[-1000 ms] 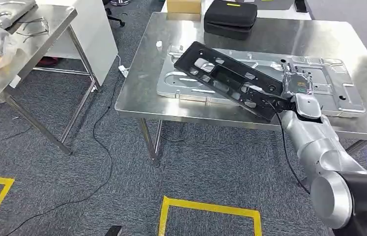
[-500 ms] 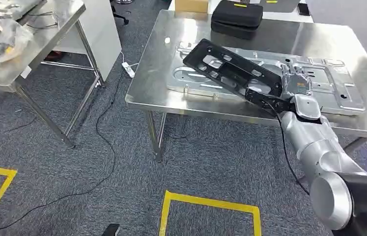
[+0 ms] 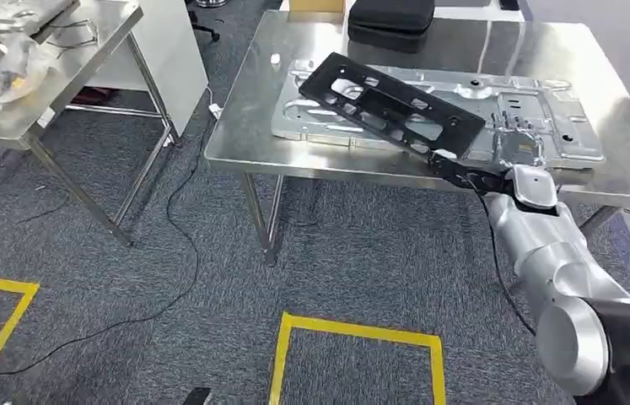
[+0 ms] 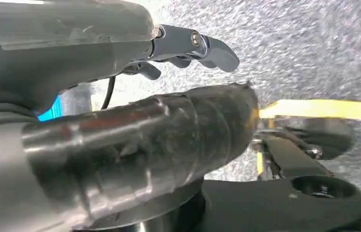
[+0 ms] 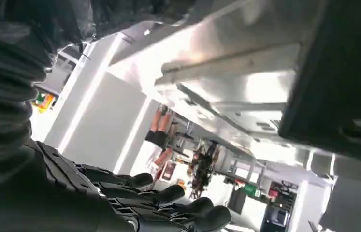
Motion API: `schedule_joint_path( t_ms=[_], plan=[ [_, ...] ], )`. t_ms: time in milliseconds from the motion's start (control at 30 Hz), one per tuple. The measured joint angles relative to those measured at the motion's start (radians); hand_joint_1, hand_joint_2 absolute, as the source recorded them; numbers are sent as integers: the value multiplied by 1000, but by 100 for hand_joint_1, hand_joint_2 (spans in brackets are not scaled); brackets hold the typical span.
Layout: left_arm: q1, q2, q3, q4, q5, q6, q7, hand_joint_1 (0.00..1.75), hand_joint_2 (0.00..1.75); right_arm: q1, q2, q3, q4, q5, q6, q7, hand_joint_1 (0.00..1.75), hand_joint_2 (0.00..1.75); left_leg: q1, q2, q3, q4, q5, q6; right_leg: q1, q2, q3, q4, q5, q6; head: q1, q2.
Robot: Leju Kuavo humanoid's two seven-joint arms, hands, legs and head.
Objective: Take the parts from the cabinet and place them on the table.
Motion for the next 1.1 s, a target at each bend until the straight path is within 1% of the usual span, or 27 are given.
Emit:
schedule_joint_path(
  t_ms=[33,100,133,167,233,300,333,367,433,467,500,533,567,600,633,667,767,800,833,867,900,933,967,1000,1033,1067,1100],
  plan=[
    [0,0,0,0,0,0,1,0,0,3,0,0,0,0,0,0,0,0,0,0,24,-15,25,2,1,1,-13,1,10,1,0,0],
    [-1,1,0,0,-1,1,1,0,0,8,0,0,0,0,-1,0,0,0,-1,0,127,-150,91,13,3,4,-33,2,27,7,0,0],
    [-3,1,0,0,-1,2,1,0,0,8,0,-1,0,0,-2,0,0,0,-3,-2,189,-235,94,22,4,4,-39,4,34,11,0,0],
    [-5,3,0,0,-1,3,1,0,0,8,0,-3,-1,0,-3,0,0,0,-9,-2,232,-303,63,29,7,4,-44,5,40,17,0,0],
    [-5,3,0,0,0,4,1,0,0,9,-2,-4,-1,0,-5,0,0,0,-12,-2,229,-321,68,30,3,1,-43,1,55,30,1,0],
    [-2,2,0,0,0,4,1,0,0,11,-2,-5,-1,0,-7,0,0,0,-9,0,220,-330,87,43,7,2,-44,-11,73,44,2,0],
    [-4,1,0,0,0,4,1,0,0,13,-2,-6,0,0,-10,0,0,0,-5,7,220,-337,102,49,0,4,-51,0,52,47,0,0],
    [-5,1,0,0,1,4,0,0,0,13,-3,-7,0,0,-11,0,0,0,-5,8,208,-339,113,60,1,4,-66,31,1,49,2,0],
    [-5,1,0,0,1,4,-1,0,0,16,-4,-9,0,-2,-16,0,0,0,-6,7,181,-338,134,65,-2,4,-108,174,-113,56,2,0],
    [-3,1,1,0,2,4,-1,0,0,20,-4,-10,1,-3,-16,0,0,0,-7,7,167,-336,143,64,-2,4,-124,246,-142,60,2,0],
    [-2,1,1,0,2,4,-1,0,0,25,-4,-11,2,-3,-16,0,0,0,-6,7,153,-333,152,63,-2,4,-128,289,-139,62,2,0],
    [-2,1,1,0,2,4,-1,0,0,29,-4,-13,3,-3,-16,0,0,0,-6,7,141,-330,158,61,-3,4,-111,287,-114,64,2,0],
    [-1,1,1,0,2,3,-1,0,0,31,-4,-13,3,-3,-16,0,0,0,-6,7,129,-325,164,59,-5,4,-77,250,-81,64,2,0],
    [-1,1,1,0,2,3,-1,0,0,30,-4,-13,3,-3,-17,0,0,0,-6,7,117,-319,168,56,-7,4,-22,176,-52,62,2,0],
    [-2,1,1,0,2,3,-1,0,0,29,-4,-13,3,-3,-18,0,0,0,-6,7,109,-311,171,52,-8,4,44,83,-43,59,2,0],
    [-2,1,1,0,2,3,-2,0,0,28,-4,-14,1,-3,-20,0,0,0,-9,7,100,-307,175,46,-4,5,84,21,-82,55,2,0],
    [-2,1,1,0,5,3,-2,0,0,35,-6,-17,0,-9,-34,0,0,0,-7,8,96,-309,193,25,7,6,81,-1,-79,43,1,0],
    [-1,1,2,0,6,3,-2,0,0,39,-6,-19,0,-13,-38,0,0,0,-9,7,96,-313,199,19,6,5,79,-6,-71,33,2,0],
    [0,3,3,0,10,3,-2,0,0,45,-6,-21,0,-17,-43,-3,0,0,-6,4,87,-304,189,14,-6,-1,76,-17,-57,23,1,0],
    [1,3,4,0,11,3,-4,0,0,50,-6,-23,0,-23,-47,-7,0,0,-6,2,77,-280,151,8,-5,0,70,-21,-48,17,2,0],
    [3,3,5,0,13,3,-6,0,0,56,-6,-27,0,-27,-57,-13,0,0,-5,2,57,-220,96,6,-5,-1,59,-21,-40,9,-1,0],
    [4,3,6,0,14,3,-8,0,0,65,-6,-30,0,-32,-62,-15,0,0,-3,2,33,-148,48,3,-4,-1,49,-20,-34,8,-1,0],
    [5,3,7,0,14,3,-12,0,0,78,-8,-35,0,-39,-71,-17,0,0,-2,2,11,-73,11,0,-3,-1,38,-19,-26,8,0,0],
    [6,3,8,0,14,2,-14,0,0,96,-10,-42,0,-43,-81,-21,0,0,0,2,3,-22,0,-3,-2,-2,28,-19,-20,8,-1,0],
    [9,3,8,0,14,2,-17,0,0,117,-10,-47,1,-46,-88,-21,0,0,1,2,14,-14,20,-4,-2,-2,18,-17,-14,10,0,0],
    [10,3,10,0,17,1,-23,0,0,137,-10,-52,2,-48,-97,-23,0,0,1,2,43,-45,53,-3,-2,-1,10,-15,-8,12,-1,0],
    [9,3,13,0,22,-1,-30,0,0,162,-11,-56,3,-52,-110,-28,0,0,1,2,92,-115,89,0,-2,-1,3,-14,-4,15,-1,0]
  ],
)
